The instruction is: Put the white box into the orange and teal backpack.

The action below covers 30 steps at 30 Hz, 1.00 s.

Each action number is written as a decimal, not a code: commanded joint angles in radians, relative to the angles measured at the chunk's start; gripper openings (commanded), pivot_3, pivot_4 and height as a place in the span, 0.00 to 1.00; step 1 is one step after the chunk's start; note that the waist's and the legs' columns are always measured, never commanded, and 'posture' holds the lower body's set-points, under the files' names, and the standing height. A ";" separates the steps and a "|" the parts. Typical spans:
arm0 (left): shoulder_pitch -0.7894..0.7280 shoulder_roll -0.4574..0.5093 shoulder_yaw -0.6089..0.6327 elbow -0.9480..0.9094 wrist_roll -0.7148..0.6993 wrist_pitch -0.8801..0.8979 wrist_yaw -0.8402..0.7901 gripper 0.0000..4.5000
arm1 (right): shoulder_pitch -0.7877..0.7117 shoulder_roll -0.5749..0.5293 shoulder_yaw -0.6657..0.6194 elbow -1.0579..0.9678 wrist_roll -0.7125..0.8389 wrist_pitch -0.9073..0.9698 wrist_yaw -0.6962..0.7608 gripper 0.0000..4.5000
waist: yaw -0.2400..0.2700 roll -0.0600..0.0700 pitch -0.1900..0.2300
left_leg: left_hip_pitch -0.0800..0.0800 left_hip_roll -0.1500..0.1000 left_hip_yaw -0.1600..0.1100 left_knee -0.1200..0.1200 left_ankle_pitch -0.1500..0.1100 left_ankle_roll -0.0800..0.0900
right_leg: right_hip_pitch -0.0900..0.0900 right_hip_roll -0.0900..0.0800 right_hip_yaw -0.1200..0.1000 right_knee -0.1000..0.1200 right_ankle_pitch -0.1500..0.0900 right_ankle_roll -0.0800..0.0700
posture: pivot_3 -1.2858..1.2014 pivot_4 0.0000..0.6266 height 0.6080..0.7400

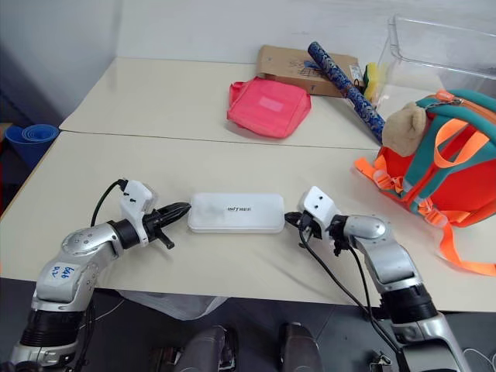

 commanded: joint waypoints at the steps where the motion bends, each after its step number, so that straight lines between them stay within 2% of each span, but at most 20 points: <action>1: 0.023 -0.016 -0.076 -0.034 -0.024 0.001 -0.070 0.03 | 0.066 -0.062 -0.063 -0.147 0.075 0.040 0.048 0.00 | 0.003 0.000 0.000 | 0.000 0.000 0.000 0.000 0.000 0.000 | 0.000 0.000 0.000 0.000 0.000 0.000 | 0.52 0.24 1.00; 5: 0.020 -0.038 -0.121 -0.046 -0.021 0.000 -0.093 0.03 | 0.182 -0.135 -0.126 -0.200 0.089 0.058 0.057 0.00 | 0.009 0.000 0.000 | 0.001 -0.001 0.000 0.000 -0.001 0.001 | 0.001 -0.002 0.000 -0.001 0.000 0.000 | 0.52 0.24 1.00; 8: 0.011 -0.054 -0.127 -0.037 -0.013 -0.003 -0.089 0.03 | 0.260 -0.186 -0.160 -0.179 0.054 0.003 0.061 0.00 | 0.017 0.000 0.000 | 0.001 -0.001 0.000 0.000 -0.001 0.002 | 0.001 -0.002 0.000 -0.001 0.000 0.000 | 0.52 0.24 1.00; 12: 0.023 -0.034 -0.112 -0.048 -0.031 0.018 -0.113 0.03 | 0.315 -0.202 -0.210 -0.133 0.033 -0.054 0.027 0.00 | 0.023 0.000 0.000 | 0.002 -0.001 0.000 0.000 -0.001 0.002 | 0.001 -0.002 0.000 -0.001 0.000 0.000 | 0.52 0.24 1.00; 15: 0.011 -0.008 0.005 -0.034 -0.154 0.197 -0.097 0.15 | 0.321 -0.214 -0.241 -0.101 0.020 -0.080 0.014 0.00 | 0.020 0.000 0.000 | 0.002 -0.001 0.001 0.000 -0.001 0.002 | 0.001 -0.002 0.000 -0.001 0.000 0.000 | 0.52 0.24 1.00; 17: -0.018 0.031 0.074 0.003 -0.239 0.318 -0.119 0.28 | 0.315 -0.222 -0.255 -0.082 0.025 -0.088 0.019 0.00 | 0.018 -0.001 0.000 | 0.002 -0.001 0.001 0.000 -0.001 0.001 | 0.001 -0.001 0.000 -0.001 0.000 0.000 | 0.52 0.24 1.00; 20: -0.132 0.132 0.114 0.142 -0.397 0.727 -0.173 0.51 | 0.284 -0.242 -0.223 -0.029 -0.005 -0.134 0.042 0.00 | 0.019 -0.001 0.000 | 0.001 0.000 0.000 0.001 0.000 0.000 | 0.000 0.002 0.000 -0.001 0.000 0.000 | 0.52 0.24 1.00; 21: -0.177 0.140 0.113 0.199 -0.422 0.821 -0.177 0.57 | 0.269 -0.244 -0.203 -0.010 -0.020 -0.153 0.046 0.00 | 0.019 -0.001 0.000 | 0.001 0.001 0.000 0.002 0.000 0.000 | 0.000 0.003 0.000 -0.001 0.000 0.000 | 0.52 0.24 1.00; 24: -0.318 0.070 0.153 0.380 -0.427 0.965 -0.122 0.78 | 0.223 -0.232 -0.149 0.028 -0.047 -0.189 0.060 0.00 | 0.022 -0.001 0.000 | 0.001 0.000 0.000 0.002 0.000 0.000 | 0.001 0.004 0.000 0.000 0.000 0.000 | 0.52 0.24 1.00; 27: -0.425 0.035 0.116 0.490 -0.427 1.077 -0.116 0.99 | 0.182 -0.225 -0.097 0.043 -0.064 -0.205 0.077 0.00 | 0.022 -0.003 0.000 | 0.000 0.000 -0.001 0.005 0.000 0.000 | 0.002 0.005 0.000 0.001 0.000 0.000 | 0.52 0.24 1.00; 30: -0.493 -0.019 0.074 0.545 -0.413 1.085 -0.087 0.99 | 0.154 -0.221 -0.063 0.036 -0.073 -0.197 0.081 0.00 | 0.020 -0.003 -0.001 | 0.001 0.000 0.000 0.006 0.001 0.000 | 0.002 0.005 0.001 0.001 0.000 0.000 | 0.52 0.24 1.00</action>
